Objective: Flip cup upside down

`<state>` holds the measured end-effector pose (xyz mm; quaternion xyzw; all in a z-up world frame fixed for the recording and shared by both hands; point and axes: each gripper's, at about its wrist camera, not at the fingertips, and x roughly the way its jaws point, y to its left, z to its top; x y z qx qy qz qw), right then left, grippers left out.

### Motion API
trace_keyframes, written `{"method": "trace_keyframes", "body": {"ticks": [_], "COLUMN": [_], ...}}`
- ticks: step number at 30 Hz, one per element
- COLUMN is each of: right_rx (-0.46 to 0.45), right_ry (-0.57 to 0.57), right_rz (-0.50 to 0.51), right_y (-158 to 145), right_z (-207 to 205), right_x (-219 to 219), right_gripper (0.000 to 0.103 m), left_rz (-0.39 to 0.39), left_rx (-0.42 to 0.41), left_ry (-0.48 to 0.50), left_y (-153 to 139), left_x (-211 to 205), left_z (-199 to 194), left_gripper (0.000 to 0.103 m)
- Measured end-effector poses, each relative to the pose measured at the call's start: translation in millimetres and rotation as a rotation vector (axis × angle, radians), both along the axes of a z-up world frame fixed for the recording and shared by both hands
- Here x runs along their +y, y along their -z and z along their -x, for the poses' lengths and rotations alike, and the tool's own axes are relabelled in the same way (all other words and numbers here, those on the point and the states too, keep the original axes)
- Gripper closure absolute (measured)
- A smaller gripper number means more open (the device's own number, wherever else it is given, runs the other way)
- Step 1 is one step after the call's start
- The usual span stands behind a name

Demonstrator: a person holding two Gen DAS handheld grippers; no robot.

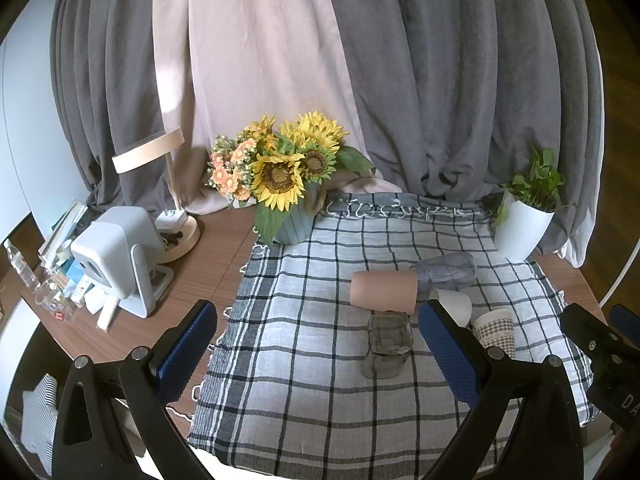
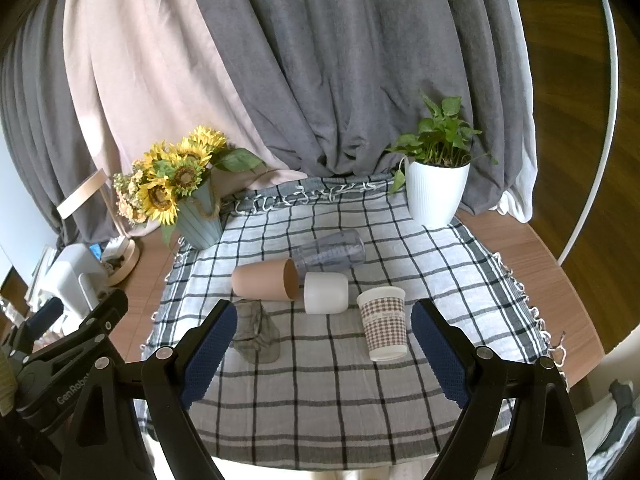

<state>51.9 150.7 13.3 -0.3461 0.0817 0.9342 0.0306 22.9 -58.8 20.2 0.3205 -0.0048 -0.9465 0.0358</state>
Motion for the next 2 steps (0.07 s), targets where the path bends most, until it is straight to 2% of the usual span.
{"method": "trace_keyframes", "body": {"ticks": [2], "right_rx": [0.001], "right_ry": [0.003], "right_rz": [0.000], "right_y": [-0.1], "right_z": [-0.3], "right_x": [-1.1], "right_gripper": [0.014], "left_rz": [0.003], "left_rx": [0.000], "left_ry": [-0.002], "left_y": [0.3], "left_x": [0.8], "left_z": [-0.3], "left_gripper": [0.000]}}
